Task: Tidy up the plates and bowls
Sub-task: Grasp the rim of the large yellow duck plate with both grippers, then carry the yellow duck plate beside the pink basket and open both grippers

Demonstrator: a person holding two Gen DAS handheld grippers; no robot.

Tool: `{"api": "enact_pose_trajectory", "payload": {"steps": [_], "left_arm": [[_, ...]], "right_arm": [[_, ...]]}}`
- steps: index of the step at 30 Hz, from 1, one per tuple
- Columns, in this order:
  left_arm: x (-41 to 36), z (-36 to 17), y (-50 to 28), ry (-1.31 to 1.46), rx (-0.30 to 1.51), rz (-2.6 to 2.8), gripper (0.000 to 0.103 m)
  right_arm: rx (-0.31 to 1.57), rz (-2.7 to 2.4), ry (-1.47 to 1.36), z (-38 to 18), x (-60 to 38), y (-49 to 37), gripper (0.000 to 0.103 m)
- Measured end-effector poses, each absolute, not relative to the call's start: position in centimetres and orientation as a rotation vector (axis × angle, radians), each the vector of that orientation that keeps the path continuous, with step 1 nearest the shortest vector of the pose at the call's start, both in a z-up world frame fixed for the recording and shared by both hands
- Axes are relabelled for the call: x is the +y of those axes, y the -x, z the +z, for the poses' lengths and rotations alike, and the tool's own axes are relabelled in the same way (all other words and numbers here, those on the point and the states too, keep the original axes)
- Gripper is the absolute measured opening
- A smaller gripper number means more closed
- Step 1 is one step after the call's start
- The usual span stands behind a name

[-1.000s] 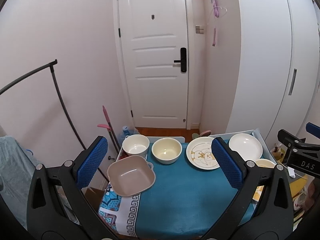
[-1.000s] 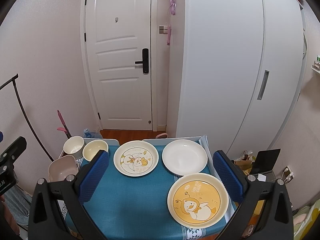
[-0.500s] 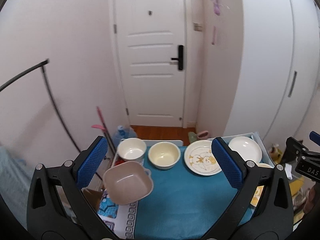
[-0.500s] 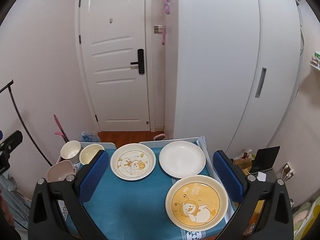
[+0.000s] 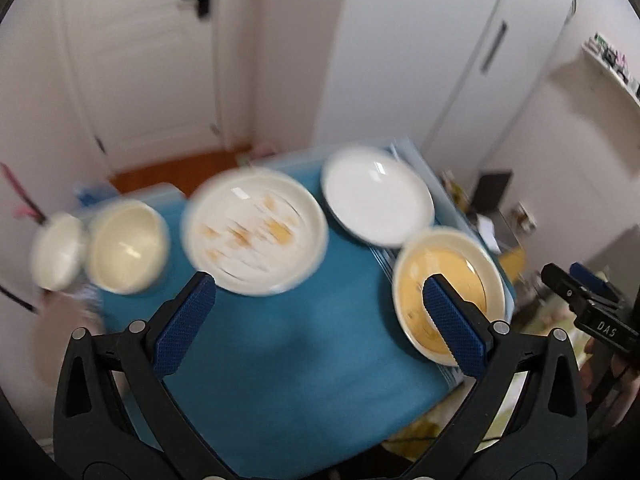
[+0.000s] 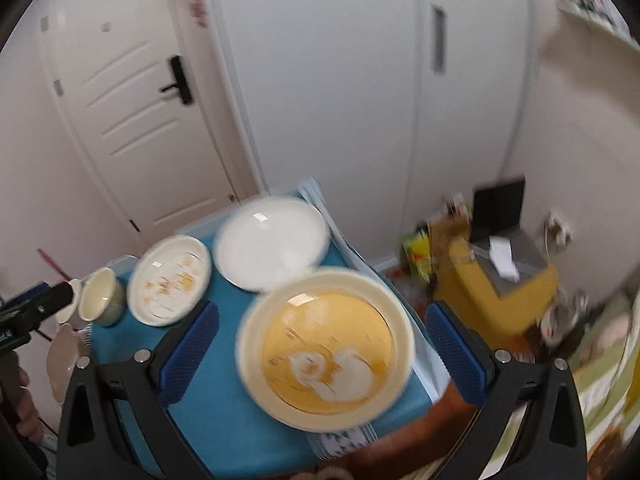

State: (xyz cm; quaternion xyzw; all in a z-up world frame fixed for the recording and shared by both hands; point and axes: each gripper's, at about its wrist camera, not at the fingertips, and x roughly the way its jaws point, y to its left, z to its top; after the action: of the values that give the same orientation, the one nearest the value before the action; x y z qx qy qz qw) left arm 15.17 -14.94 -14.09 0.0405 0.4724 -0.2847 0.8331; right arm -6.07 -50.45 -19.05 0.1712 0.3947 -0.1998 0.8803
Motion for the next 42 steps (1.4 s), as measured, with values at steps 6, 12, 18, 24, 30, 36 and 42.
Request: {"api": "enact_pose_trajectory", "payload": {"steps": [6,12,18,24,30,36,42], "left_arm": [[-19.6,-22.2,-15.6,-0.061,1.195,-0.692,0.094],[-22.9,-26.3,-14.6,-0.096,1.28,-0.707,0.075],[-25.1,-28.5,-13.7,-0.136,1.312,-0.709,0.059],[-26.7,-29.5,-13.5,-0.148,1.329,-0.708,0.029],[-28.7,-29.6,-12.7,-0.185,1.303,-0.715,0.023],[-29.5,-29.2,-12.4,-0.198,1.268,-0.687,0.023],[-29.8,-28.5,-12.0,-0.227,1.236,-0.68,0.023]], "right_arm": [[0.938,-0.371,-0.467,-26.2,-54.6,7.2,0.073],[0.975,-0.244,-0.547,-30.1,-57.6,6.7,0.053],[0.996,-0.17,-0.557,-31.4,-59.1,6.0,0.033],[1.01,-0.129,-0.543,-32.5,-60.3,5.1,0.022],[1.022,-0.112,-0.525,-33.2,-60.4,4.3,0.014],[1.057,-0.128,-0.426,-32.9,-59.8,3.7,0.014],[1.064,-0.115,-0.406,-32.8,-59.8,4.2,0.014]]}}
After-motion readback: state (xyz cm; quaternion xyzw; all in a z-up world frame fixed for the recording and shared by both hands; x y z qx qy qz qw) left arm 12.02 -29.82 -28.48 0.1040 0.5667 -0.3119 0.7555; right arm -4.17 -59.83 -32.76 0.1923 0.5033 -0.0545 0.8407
